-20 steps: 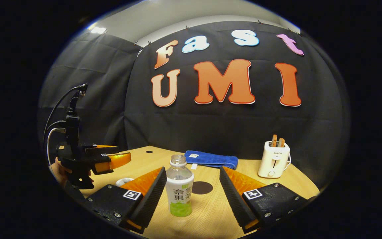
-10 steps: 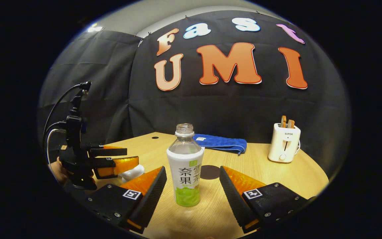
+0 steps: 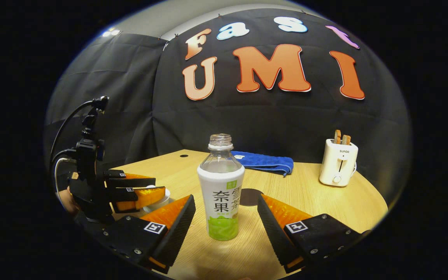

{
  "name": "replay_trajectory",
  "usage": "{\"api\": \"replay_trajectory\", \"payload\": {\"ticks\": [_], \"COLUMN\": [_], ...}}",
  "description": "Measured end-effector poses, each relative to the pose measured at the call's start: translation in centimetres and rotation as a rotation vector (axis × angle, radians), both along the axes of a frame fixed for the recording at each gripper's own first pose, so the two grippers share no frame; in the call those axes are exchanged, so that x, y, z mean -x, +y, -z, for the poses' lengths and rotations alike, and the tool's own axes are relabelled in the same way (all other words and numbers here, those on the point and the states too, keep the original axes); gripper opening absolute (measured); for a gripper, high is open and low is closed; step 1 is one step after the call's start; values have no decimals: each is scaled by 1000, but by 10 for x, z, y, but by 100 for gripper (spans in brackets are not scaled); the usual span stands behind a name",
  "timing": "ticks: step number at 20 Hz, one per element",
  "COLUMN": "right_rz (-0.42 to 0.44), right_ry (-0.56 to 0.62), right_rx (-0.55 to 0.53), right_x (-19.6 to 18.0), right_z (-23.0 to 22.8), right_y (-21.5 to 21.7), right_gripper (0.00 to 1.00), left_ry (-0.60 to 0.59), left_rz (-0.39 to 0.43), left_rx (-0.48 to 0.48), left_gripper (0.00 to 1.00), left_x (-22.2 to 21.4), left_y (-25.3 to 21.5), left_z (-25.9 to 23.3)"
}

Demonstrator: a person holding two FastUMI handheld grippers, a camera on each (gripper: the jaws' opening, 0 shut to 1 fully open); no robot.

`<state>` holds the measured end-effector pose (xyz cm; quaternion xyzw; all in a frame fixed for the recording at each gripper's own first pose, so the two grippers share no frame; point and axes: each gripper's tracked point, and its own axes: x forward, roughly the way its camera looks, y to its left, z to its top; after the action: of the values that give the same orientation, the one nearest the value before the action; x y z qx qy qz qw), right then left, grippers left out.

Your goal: Open the teacup lid with one hand, grasp the water bottle and pour water into the teacup with the other hand; after pouring, place the water bottle on the coaster and then close the teacup lid.

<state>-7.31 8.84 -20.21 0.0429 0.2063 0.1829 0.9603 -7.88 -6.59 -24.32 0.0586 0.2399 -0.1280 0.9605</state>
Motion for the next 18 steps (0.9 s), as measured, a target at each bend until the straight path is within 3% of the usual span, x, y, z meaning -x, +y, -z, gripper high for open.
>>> {"api": "replay_trajectory", "payload": {"ticks": [1, 2, 3, 4, 5, 10, 18], "right_rz": [-6, -10, -14, -17, -19, -28, -30], "right_ry": [1, 5, 8, 9, 10, 16, 51], "right_rx": [3, 7, 11, 15, 20, 32, 38], "right_x": [0, 1, 2, 3, 3, -2, -12], "right_z": [1, 4, 5, 6, 8, 13, 25], "right_y": [2, 4, 5, 6, 6, 12, 26], "right_gripper": [96, 96, 96, 96, 96, 96, 96], "left_ry": [-3, -2, -4, -9, -5, -34, -110], "left_rz": [-1, -3, -10, -31, -27, -17, -87], "left_rx": [-2, 1, -3, 8, 15, 16, 19], "left_gripper": [41, 46, 41, 46, 33, 31, 32], "left_x": [0, -1, -1, -4, -1, -2, -11], "left_y": [0, 0, 0, 1, 2, 2, 28], "left_z": [-3, -2, -2, -2, -5, -10, -32]}}
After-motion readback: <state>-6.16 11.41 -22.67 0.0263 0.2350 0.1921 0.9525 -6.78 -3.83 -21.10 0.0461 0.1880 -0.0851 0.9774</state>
